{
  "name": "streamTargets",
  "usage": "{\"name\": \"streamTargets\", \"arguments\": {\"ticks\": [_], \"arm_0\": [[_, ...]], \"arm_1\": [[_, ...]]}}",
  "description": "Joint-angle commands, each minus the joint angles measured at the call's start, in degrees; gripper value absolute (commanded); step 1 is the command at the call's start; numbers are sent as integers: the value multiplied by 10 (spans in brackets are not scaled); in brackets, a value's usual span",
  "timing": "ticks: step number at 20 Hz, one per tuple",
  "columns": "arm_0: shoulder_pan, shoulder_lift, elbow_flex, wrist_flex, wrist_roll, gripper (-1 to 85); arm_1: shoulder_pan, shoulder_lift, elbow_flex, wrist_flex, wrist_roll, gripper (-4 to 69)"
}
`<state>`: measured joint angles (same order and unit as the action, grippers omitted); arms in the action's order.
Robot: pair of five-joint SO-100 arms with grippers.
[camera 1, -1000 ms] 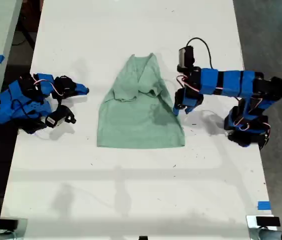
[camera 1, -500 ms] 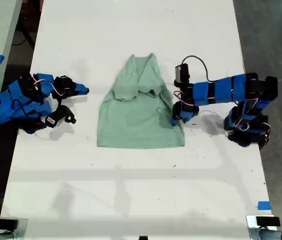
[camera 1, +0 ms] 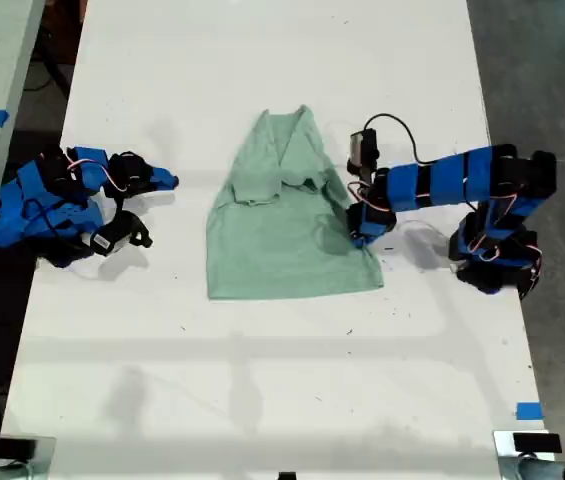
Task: Fold t shirt
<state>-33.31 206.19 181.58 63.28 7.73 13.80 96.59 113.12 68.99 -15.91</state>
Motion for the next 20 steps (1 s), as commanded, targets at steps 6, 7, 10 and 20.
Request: {"name": "streamTargets", "arguments": {"ticks": [6,7,10,20], "arm_0": [[5,4,-11,3,1,-1],[5,4,-11,3,1,-1],[4,4,-11,3,2,-1],[3,4,-12,3,4,-1]], "arm_1": [[-7,-3,-281,252,-16,3],[-9,-11,-329,279,-22,3],[-19,-45,-419,297,-40,3],[-56,-255,-540,132,-126,3]]}}
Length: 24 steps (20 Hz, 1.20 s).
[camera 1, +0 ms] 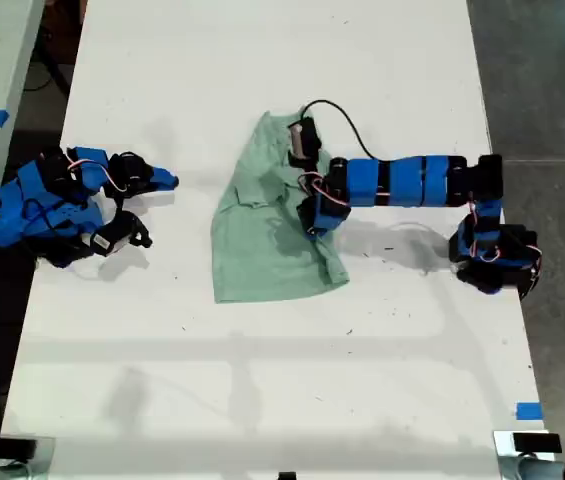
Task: Fold t shirt
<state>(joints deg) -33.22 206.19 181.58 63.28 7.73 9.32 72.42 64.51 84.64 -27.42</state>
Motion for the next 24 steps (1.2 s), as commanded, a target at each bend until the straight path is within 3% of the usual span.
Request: {"name": "streamTargets", "arguments": {"ticks": [1,5,6,9,12,18,22,24], "arm_0": [[2,4,-12,3,4,-1],[3,4,-12,3,4,-1],[2,4,-12,3,4,-1],[2,4,-12,3,5,-1],[3,4,-12,3,5,-1],[1,4,-12,3,6,-1],[1,4,-12,3,6,-1],[1,4,-12,3,7,-1]], "arm_1": [[-12,-31,-64,-32,-12,3],[-13,-73,-69,-56,-16,9],[-14,-78,-69,-57,-16,67],[-18,-73,-75,-44,-13,329],[-25,-33,-89,6,-4,348],[-27,124,-86,136,32,300],[18,320,85,149,46,292],[41,401,206,127,54,285]]}}
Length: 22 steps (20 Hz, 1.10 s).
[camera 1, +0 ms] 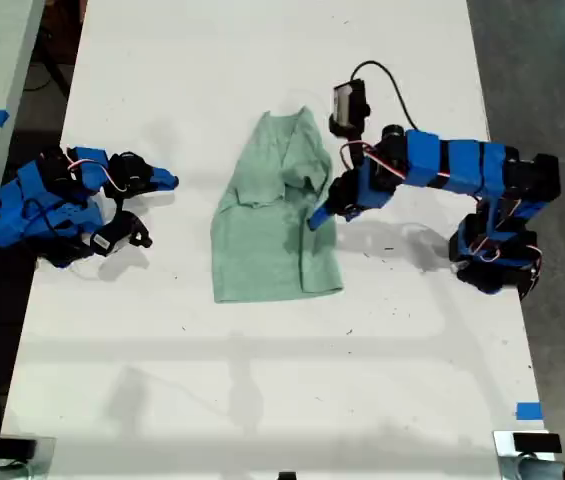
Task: Fold t shirt
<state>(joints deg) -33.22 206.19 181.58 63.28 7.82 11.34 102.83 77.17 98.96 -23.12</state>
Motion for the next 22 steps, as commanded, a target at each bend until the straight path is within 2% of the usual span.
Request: {"name": "streamTargets", "arguments": {"ticks": [1,5,9,10,13,14,16,22], "arm_0": [[1,4,-12,3,6,-1],[1,4,-12,3,6,-1],[1,4,-12,3,6,-1],[2,4,-12,3,6,-1],[1,4,-11,2,6,-1],[1,4,-11,1,6,-1],[1,4,-11,1,5,-1],[3,4,-8,-2,4,-1]], "arm_1": [[26,135,141,-37,15,276],[32,327,417,-174,42,140],[25,525,661,-288,45,101],[25,589,715,-297,47,93],[27,765,831,-276,48,56],[31,831,868,-258,49,17],[35,987,975,-211,55,12],[34,979,962,-192,78,12]]}}
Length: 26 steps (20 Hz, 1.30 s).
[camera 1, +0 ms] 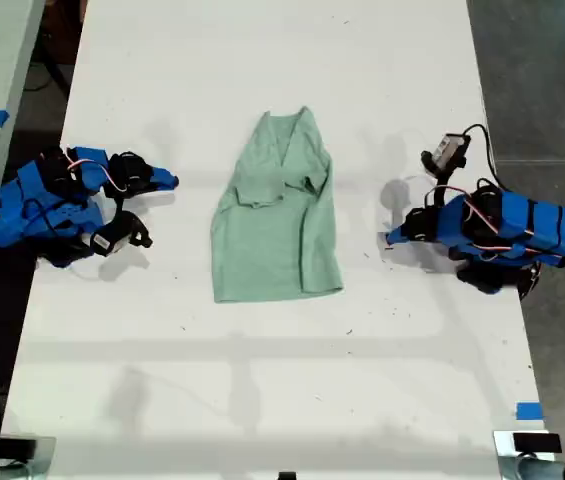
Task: Fold t shirt
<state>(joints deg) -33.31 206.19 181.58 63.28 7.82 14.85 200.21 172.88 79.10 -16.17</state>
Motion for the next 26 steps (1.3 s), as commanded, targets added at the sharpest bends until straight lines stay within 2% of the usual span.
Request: {"name": "streamTargets", "arguments": {"ticks": [1,26], "arm_0": [[4,4,-8,-2,3,-1],[7,4,-6,-4,2,-1]], "arm_1": [[-3,5,4,7,11,12],[-12,5,6,7,17,12]]}}
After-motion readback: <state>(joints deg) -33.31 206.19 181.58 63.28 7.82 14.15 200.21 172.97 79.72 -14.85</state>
